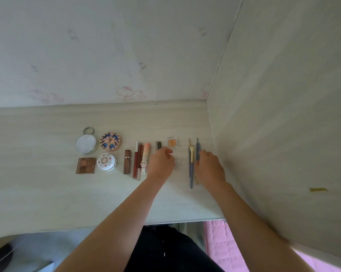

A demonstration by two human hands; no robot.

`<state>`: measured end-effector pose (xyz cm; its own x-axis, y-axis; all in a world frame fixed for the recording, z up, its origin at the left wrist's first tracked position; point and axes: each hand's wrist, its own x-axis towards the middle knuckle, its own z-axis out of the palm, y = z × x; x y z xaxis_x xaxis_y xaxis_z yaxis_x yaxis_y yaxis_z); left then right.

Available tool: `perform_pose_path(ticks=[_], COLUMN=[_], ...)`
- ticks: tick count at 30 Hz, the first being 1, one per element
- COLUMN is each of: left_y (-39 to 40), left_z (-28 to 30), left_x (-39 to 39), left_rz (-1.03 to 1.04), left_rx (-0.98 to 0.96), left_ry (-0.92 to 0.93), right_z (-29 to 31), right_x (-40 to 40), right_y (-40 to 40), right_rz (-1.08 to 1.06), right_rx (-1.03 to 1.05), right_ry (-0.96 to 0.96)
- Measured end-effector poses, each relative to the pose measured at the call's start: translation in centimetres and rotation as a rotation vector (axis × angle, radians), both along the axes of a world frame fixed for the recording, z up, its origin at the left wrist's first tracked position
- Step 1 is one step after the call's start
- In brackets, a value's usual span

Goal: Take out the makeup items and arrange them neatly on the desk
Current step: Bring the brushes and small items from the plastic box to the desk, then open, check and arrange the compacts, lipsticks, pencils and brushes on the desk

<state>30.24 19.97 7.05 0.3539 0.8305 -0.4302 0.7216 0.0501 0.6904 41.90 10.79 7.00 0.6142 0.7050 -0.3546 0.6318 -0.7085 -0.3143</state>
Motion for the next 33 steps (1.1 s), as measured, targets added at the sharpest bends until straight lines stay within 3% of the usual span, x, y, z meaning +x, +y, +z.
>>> perform_pose_path(ticks=[13,19,24,33], left_y=[3.4,7.0,11.4,19.5], left_z=[0.2,-0.1,-0.5,-2.1], left_x=[-10.9,-16.0,-20.5,-26.9], left_rz=[-0.147,-0.014,-0.043,-0.207], left_rx=[0.328,0.374,0.419,0.38], left_ry=[0.246,0.269,0.293,0.297], right_z=[0.7,0.8,0.4,-1.3], right_x=[-7.0,-10.9,-15.2,-22.3], right_y=[5.0,8.3,12.3,17.5], right_rz=[0.389,0.457,0.538,0.386], right_rx=[0.115,0.118,0.053,0.08], right_ry=[-0.062,-0.05,-0.1,-0.169])
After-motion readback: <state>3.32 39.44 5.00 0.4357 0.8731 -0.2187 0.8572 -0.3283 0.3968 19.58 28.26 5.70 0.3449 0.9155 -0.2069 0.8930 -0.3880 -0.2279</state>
